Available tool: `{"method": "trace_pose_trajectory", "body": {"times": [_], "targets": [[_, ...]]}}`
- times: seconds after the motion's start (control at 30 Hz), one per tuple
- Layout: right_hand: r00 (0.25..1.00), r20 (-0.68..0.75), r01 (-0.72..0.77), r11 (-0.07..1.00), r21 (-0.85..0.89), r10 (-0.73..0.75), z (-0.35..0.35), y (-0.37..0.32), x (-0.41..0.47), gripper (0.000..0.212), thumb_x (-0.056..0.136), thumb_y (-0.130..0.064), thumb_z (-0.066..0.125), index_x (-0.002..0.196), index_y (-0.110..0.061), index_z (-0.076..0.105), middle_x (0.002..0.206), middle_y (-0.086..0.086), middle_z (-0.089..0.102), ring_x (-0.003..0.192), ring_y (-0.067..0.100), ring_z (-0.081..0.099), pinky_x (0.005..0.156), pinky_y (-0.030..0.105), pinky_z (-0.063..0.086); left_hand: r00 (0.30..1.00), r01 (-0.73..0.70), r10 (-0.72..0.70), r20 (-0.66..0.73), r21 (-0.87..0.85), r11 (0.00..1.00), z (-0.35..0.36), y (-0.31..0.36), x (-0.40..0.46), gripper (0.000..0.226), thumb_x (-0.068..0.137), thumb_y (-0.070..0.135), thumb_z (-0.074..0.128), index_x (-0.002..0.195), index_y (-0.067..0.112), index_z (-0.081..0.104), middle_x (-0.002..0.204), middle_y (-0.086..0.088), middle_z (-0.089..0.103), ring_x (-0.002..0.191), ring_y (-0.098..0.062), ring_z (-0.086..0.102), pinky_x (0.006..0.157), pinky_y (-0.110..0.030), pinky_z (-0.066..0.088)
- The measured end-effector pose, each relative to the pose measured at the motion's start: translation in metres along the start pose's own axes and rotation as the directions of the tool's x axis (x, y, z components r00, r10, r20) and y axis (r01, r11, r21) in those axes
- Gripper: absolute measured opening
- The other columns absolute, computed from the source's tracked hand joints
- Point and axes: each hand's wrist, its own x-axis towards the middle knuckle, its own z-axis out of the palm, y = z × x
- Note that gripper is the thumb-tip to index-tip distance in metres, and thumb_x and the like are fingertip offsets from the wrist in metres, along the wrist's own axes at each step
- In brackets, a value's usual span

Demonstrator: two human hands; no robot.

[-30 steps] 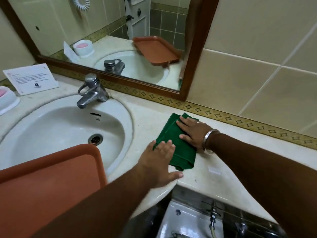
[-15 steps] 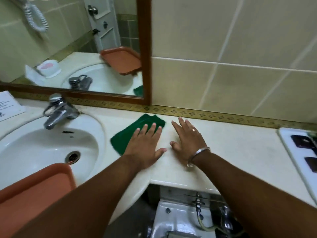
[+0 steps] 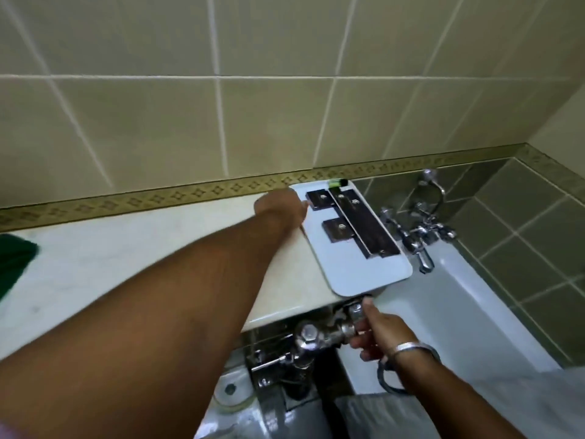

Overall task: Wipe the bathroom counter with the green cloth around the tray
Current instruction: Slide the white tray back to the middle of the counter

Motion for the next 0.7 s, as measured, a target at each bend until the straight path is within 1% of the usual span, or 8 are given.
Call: {"method": "trace_pose_trajectory", "body": {"times": [0.07, 0.17, 0.27, 0.3, 0.37, 0.43, 0.57, 0.7], "targets": [[1.0, 0.028, -0.011, 0.999, 0.047, 0.01, -0.004, -0.002, 0.017, 0.057, 0.096, -0.052, 0.04, 0.074, -0.004, 0.061, 0.05, 0.013, 0.063, 0.038, 0.022, 0.049, 0.043, 0.023, 0.035, 0.991, 0.119, -0.118, 0.056, -0.023, 0.993, 0.003, 0.011, 0.025, 0.043, 0.097, 0.038, 0.048, 0.126, 0.007, 0.06, 0.131, -0.014, 0.062, 0.119, -0.031, 0.059, 0.097, -0.04, 0.048], [0.998, 0.055, 0.0, 0.983, 0.182, -0.011, 0.008, -0.011, 0.033, 0.051, 0.098, -0.046, 0.041, 0.069, -0.006, 0.054, 0.038, 0.005, 0.055, 0.023, 0.014, 0.037, 0.032, 0.014, 0.027, 0.969, 0.219, -0.206, 0.137, -0.087, 0.972, 0.013, 0.012, 0.046, 0.026, 0.094, 0.02, 0.051, 0.107, 0.002, 0.066, 0.103, -0.014, 0.069, 0.095, -0.031, 0.068, 0.074, -0.035, 0.051], [1.0, 0.022, -0.006, 0.978, 0.21, 0.001, 0.019, -0.015, 0.041, 0.038, 0.096, -0.028, 0.045, 0.066, -0.005, 0.05, 0.032, 0.005, 0.051, 0.02, 0.014, 0.034, 0.03, 0.012, 0.026, 0.963, 0.247, -0.22, 0.157, -0.174, 0.953, 0.019, 0.012, 0.051, 0.014, 0.094, 0.012, 0.049, 0.092, 0.006, 0.06, 0.076, -0.012, 0.061, 0.062, -0.028, 0.058, 0.048, -0.027, 0.043], [1.0, -0.007, 0.004, 0.983, 0.186, -0.002, 0.02, -0.014, 0.043, 0.032, 0.093, -0.022, 0.045, 0.067, -0.003, 0.05, 0.032, 0.005, 0.051, 0.021, 0.015, 0.034, 0.03, 0.012, 0.025, 0.965, 0.237, -0.211, 0.155, -0.178, 0.955, 0.02, 0.013, 0.053, 0.013, 0.093, 0.012, 0.049, 0.089, 0.007, 0.06, 0.074, -0.011, 0.06, 0.061, -0.026, 0.055, 0.043, -0.025, 0.04], [0.997, -0.063, 0.041, 0.991, 0.13, -0.033, 0.02, -0.012, 0.043, 0.025, 0.087, -0.016, 0.044, 0.069, 0.0, 0.053, 0.033, 0.006, 0.052, 0.022, 0.017, 0.035, 0.032, 0.015, 0.026, 0.962, 0.249, -0.218, 0.165, -0.197, 0.948, 0.02, 0.013, 0.051, 0.017, 0.091, 0.011, 0.05, 0.078, 0.007, 0.06, 0.073, -0.011, 0.058, 0.066, -0.025, 0.054, 0.048, -0.025, 0.037], [0.992, -0.086, 0.099, 0.991, 0.09, -0.092, 0.019, -0.008, 0.04, 0.028, 0.084, -0.015, 0.044, 0.063, 0.0, 0.055, 0.034, 0.007, 0.053, 0.026, 0.019, 0.038, 0.036, 0.02, 0.03, 0.939, 0.298, -0.225, 0.259, -0.29, 0.91, 0.023, 0.007, 0.049, 0.029, 0.092, 0.007, 0.045, 0.064, 0.006, 0.05, 0.062, -0.011, 0.051, 0.05, -0.023, 0.049, 0.048, -0.026, 0.034], [0.958, -0.063, 0.268, 0.952, -0.146, -0.279, 0.013, -0.005, 0.029, 0.048, 0.079, -0.022, 0.041, 0.034, -0.009, 0.053, 0.034, 0.007, 0.053, 0.032, 0.016, 0.048, 0.043, 0.027, 0.037, 0.868, 0.478, -0.333, 0.369, -0.434, 0.764, 0.017, -0.028, 0.017, 0.03, 0.089, 0.004, 0.041, 0.059, 0.01, 0.04, 0.037, -0.005, 0.045, 0.025, -0.011, 0.039, 0.031, -0.011, 0.03], [0.944, 0.086, 0.325, 0.849, -0.418, -0.319, 0.007, -0.025, 0.015, 0.043, 0.093, -0.02, 0.036, 0.054, -0.01, 0.049, 0.063, 0.021, 0.06, 0.055, 0.026, 0.052, 0.06, 0.037, 0.045, 0.797, 0.604, -0.4, 0.453, -0.623, 0.498, -0.016, -0.079, -0.045, 0.03, 0.086, 0.018, 0.044, 0.056, 0.018, 0.042, 0.04, 0.007, 0.043, 0.025, -0.007, 0.044, 0.033, -0.007, 0.018]]}}
